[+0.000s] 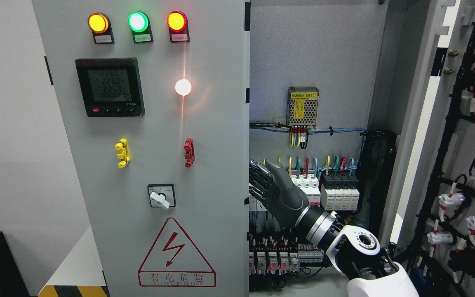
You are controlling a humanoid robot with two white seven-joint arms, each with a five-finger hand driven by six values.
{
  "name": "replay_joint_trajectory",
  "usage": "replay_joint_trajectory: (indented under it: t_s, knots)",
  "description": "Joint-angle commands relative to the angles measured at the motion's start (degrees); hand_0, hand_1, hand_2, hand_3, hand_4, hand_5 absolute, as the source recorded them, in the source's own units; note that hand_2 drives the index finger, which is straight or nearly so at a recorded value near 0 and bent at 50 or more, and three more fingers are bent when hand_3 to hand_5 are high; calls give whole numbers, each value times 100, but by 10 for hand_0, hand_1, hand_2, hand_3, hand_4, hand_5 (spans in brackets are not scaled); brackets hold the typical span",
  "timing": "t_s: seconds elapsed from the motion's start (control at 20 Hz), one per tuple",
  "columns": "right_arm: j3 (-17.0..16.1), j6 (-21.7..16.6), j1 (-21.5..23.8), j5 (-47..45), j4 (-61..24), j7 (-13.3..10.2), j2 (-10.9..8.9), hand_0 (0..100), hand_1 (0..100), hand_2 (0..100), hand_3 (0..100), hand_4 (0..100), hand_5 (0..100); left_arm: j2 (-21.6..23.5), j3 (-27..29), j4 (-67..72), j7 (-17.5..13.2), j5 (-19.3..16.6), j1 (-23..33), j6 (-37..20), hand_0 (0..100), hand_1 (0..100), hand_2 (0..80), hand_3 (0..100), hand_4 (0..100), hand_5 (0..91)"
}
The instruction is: Open door with both hands
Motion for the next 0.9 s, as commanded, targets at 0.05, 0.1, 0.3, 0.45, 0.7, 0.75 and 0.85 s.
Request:
replay_joint_trajectory:
  t_s: [0.05, 0.1, 0.3, 0.45, 0.7, 0.75, 0.85]
  knots:
    - [-1, 100, -22, -1, 40, 290, 8, 191, 0, 0, 0, 0, 0, -1, 53, 0, -2, 1, 0, 0, 0, 0, 0, 0, 0, 0]
    - [-1, 100, -30, -1, 40, 299, 8, 191, 0, 0, 0, 0, 0, -1, 53, 0, -2, 1, 0, 0, 0, 0, 0, 0, 0, 0]
    - [-1, 91, -48, -1, 40, 334, -1, 191, 0, 0, 0, 0, 0, -1, 53, 0, -2, 1, 0, 0, 0, 0, 0, 0, 0, 0]
    - [-1, 100, -83, -10, 31, 334, -1, 191, 0, 0, 0, 0, 0, -1, 53, 0, -2, 1, 0, 0, 0, 0, 0, 0, 0, 0]
    - [-1, 100, -83, -10, 31, 343, -1, 191, 0, 0, 0, 0, 0, -1, 53, 0, -2, 1, 0, 0, 0, 0, 0, 0, 0, 0]
    - [-1, 100, -83, -10, 31, 343, -9, 191, 0, 0, 0, 0, 0, -1, 53, 0, -2, 1, 0, 0, 0, 0, 0, 0, 0, 0]
    - [-10, 100, -83, -10, 31, 500, -9, 191, 0, 0, 0, 0, 0, -1, 53, 0, -2, 1, 0, 0, 0, 0, 0, 0, 0, 0]
